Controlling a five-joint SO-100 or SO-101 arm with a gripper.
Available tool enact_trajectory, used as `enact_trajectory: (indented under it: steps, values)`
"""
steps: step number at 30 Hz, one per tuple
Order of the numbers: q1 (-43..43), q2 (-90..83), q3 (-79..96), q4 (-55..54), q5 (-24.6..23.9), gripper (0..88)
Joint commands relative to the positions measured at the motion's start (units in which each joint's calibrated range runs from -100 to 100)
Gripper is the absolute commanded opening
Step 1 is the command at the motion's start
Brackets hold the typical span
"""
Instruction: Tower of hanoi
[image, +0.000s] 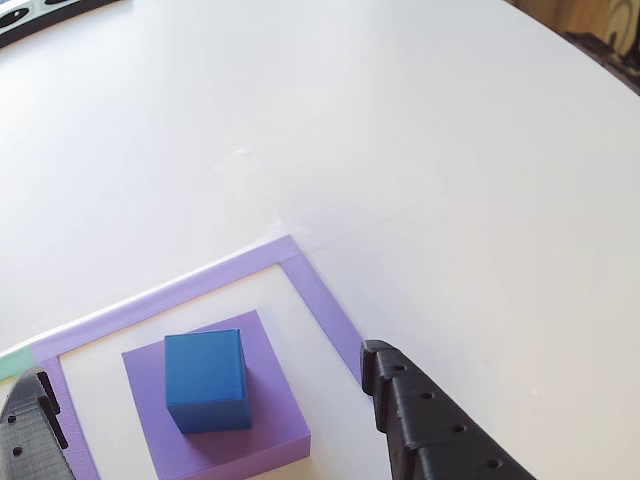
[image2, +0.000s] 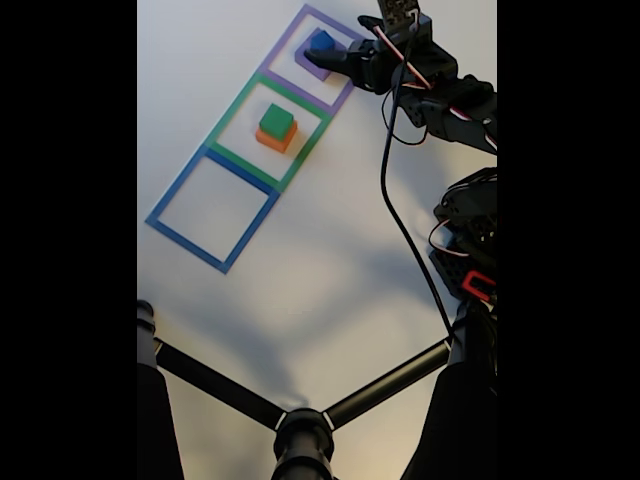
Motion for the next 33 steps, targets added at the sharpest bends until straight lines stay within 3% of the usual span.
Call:
enact_trajectory:
  steps: [1,16,33]
  values:
    - [-0.5,3.3,-0.4,-6.9,0.0,34.8]
    - [-2.5,17.0,-2.2,-20.0,0.0,32.4]
    - [-5.8,23.2,-4.8,-23.4,0.0,30.5]
